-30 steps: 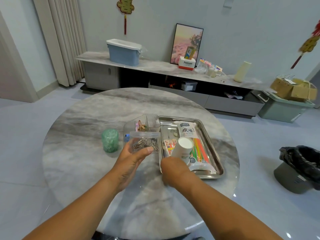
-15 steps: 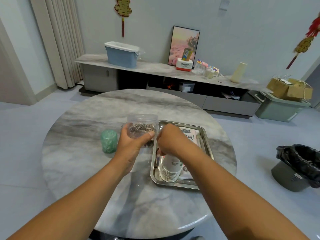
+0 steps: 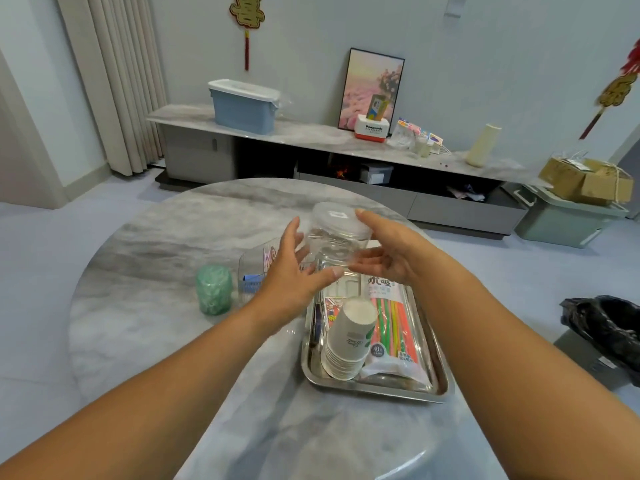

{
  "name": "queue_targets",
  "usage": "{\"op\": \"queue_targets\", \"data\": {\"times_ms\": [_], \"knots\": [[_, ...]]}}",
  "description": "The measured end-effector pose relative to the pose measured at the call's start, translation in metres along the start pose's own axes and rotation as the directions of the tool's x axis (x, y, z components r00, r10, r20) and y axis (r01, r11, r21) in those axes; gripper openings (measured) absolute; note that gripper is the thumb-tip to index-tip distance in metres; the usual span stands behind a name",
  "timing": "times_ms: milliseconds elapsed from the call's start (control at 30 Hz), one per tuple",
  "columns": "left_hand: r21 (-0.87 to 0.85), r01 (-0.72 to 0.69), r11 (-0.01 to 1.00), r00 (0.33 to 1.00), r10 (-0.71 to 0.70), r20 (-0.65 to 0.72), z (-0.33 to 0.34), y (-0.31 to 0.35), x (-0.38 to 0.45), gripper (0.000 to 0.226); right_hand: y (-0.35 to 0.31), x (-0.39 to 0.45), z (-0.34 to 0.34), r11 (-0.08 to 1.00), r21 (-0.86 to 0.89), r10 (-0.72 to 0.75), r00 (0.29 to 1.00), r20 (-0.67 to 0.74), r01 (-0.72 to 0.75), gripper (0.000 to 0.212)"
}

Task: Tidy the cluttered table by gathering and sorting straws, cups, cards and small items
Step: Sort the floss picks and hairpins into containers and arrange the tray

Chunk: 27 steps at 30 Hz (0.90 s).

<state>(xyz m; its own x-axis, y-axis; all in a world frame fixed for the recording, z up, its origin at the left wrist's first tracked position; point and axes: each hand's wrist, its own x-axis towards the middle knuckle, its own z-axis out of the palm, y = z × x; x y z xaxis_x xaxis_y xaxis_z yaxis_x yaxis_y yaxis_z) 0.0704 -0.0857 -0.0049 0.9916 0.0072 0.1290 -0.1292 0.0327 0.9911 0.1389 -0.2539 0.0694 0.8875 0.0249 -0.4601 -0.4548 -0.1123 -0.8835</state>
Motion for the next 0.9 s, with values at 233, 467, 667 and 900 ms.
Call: {"op": "queue_targets", "data": {"times_ms": [233, 467, 667, 900], "knots": [[0.694, -0.118, 0.711, 0.992, 0.059, 0.109, 0.008, -0.057, -0.020, 0.049, 0.027, 0.062, -0.031, 0.991, -0.104, 0.058, 0.965, -0.254, -0.087, 0.051], [0.805, -0.036, 0.592, 0.996, -0.047, 0.079, 0.010, -0.088, -0.015, 0.046, 0.055, 0.110, 0.009, 0.994, -0.026, 0.093, 0.967, -0.238, -0.102, 0.041], [0.740, -0.009, 0.673, 0.996, -0.062, 0.068, 0.011, -0.092, -0.015, 0.041, 0.063, 0.127, 0.011, 0.984, -0.177, -0.049, 0.962, -0.269, 0.001, 0.037], [0.743, -0.043, 0.668, 0.998, 0.057, 0.007, -0.007, -0.082, -0.017, 0.037, 0.064, 0.112, 0.005, 0.789, -0.611, -0.131, 0.956, -0.264, -0.060, 0.035]]}}
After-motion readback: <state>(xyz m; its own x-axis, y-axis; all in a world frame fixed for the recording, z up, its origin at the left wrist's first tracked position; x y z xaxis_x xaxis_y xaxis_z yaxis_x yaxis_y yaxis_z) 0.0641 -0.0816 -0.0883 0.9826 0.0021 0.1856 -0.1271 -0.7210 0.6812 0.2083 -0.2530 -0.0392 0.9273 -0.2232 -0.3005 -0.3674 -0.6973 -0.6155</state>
